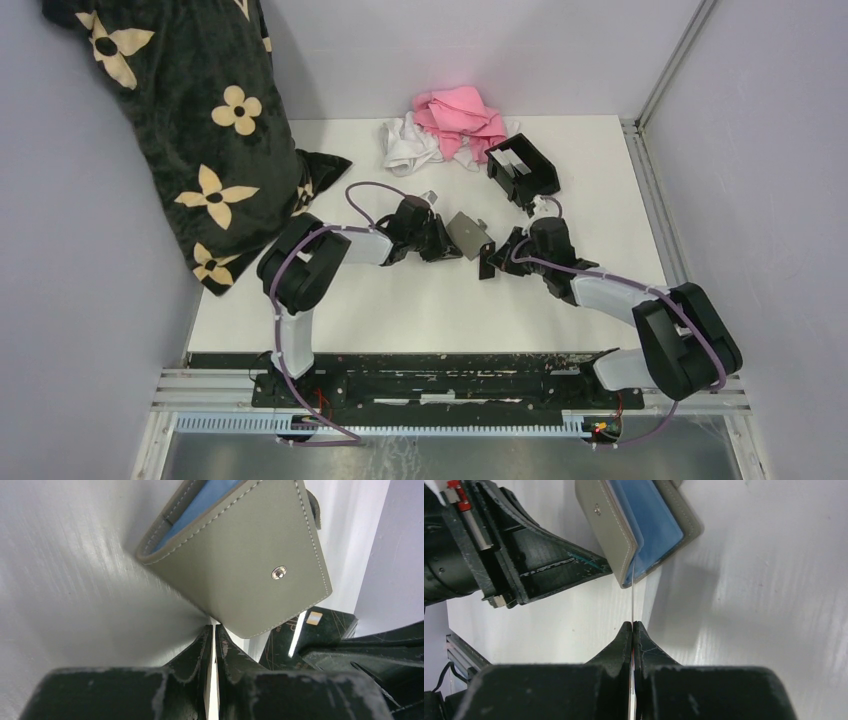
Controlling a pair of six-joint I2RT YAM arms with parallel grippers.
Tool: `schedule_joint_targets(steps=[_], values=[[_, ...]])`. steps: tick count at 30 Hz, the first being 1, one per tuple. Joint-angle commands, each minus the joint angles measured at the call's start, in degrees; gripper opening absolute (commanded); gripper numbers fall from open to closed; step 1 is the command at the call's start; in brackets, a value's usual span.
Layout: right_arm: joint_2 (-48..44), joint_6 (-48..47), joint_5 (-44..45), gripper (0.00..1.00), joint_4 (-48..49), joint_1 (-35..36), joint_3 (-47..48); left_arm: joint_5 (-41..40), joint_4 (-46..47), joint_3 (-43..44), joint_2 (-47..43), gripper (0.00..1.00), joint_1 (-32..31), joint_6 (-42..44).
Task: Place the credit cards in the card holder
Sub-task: Open the card holder at the center of the board.
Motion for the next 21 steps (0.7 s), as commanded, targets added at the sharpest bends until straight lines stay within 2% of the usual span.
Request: schedule_joint_targets(steps=[1, 6, 16, 21], values=[[0.65, -5.17, -4.18, 0.01, -2.04, -0.11, 5.61, -6.67, -8.15, -0.04, 2.46, 0.14, 1.13, 3.93], [1.51, -7.43, -5.36, 0.01, -4.27, -0.11, 8.14, -8.81, -9.29, -1.00, 2.33, 0.15, 1.88, 3.52], [8.90, -9.74, -9.41, 0.01, -4.43, 0.79, 14.56, -9.87, -8.71, -3.56, 1.82, 0.16, 4.06, 3.23], [7.76, -11.36, -6.95, 0.01, -8.21, 1.72, 17.52, -10.25, -6.71, -6.82, -0.44, 0.16, 5.23, 2.62]])
